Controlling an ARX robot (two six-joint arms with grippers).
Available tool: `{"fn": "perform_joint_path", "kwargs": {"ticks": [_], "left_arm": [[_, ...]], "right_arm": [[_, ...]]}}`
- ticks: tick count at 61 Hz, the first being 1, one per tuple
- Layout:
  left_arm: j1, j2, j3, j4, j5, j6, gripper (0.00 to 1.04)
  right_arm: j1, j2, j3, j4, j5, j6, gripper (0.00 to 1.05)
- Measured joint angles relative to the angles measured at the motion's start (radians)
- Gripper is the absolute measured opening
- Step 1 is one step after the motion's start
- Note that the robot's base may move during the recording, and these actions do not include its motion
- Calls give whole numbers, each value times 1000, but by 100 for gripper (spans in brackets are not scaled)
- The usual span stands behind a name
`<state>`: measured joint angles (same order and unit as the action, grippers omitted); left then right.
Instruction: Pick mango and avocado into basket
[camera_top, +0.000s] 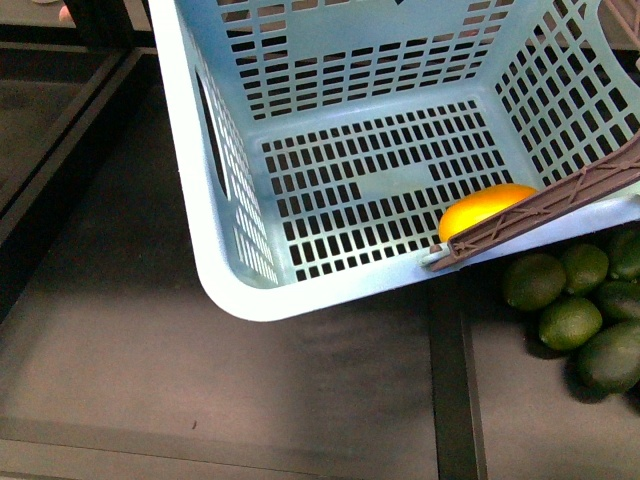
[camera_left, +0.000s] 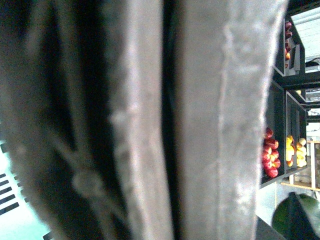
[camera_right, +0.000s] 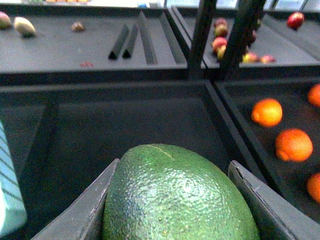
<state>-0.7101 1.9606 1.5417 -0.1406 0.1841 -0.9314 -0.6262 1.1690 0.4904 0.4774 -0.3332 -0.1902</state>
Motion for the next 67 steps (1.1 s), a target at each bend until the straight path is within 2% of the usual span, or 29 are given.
{"fn": "perform_joint_path", "kwargs": {"ticks": [2, 16, 20, 29, 40, 54, 56, 61, 67], "left_arm": [[0, 0, 0, 0, 0, 0, 26], [0, 0, 0, 0, -1, 0, 26], [0, 0, 0, 0, 0, 0, 26], [0, 0, 0, 0, 0, 0, 26], [0, 0, 0, 0, 0, 0, 26], [0, 0, 0, 0, 0, 0, 26], [0, 0, 0, 0, 0, 0, 26], [0, 0, 0, 0, 0, 0, 26], [0, 0, 0, 0, 0, 0, 26]], "right_arm": [[86, -44, 5, -1, 54, 28, 57], [480, 71, 60, 75, 345, 69, 56], [560, 129, 85, 94, 408, 85, 56], [682, 227, 146, 122, 502, 120, 56], [761, 301, 205, 125, 566, 156, 56], [789, 356, 237, 128, 596, 200, 56], [790, 359, 238, 128, 598, 204, 58], [790, 368, 241, 128, 603, 230, 71], [790, 380, 241, 128, 608, 259, 72]]}}
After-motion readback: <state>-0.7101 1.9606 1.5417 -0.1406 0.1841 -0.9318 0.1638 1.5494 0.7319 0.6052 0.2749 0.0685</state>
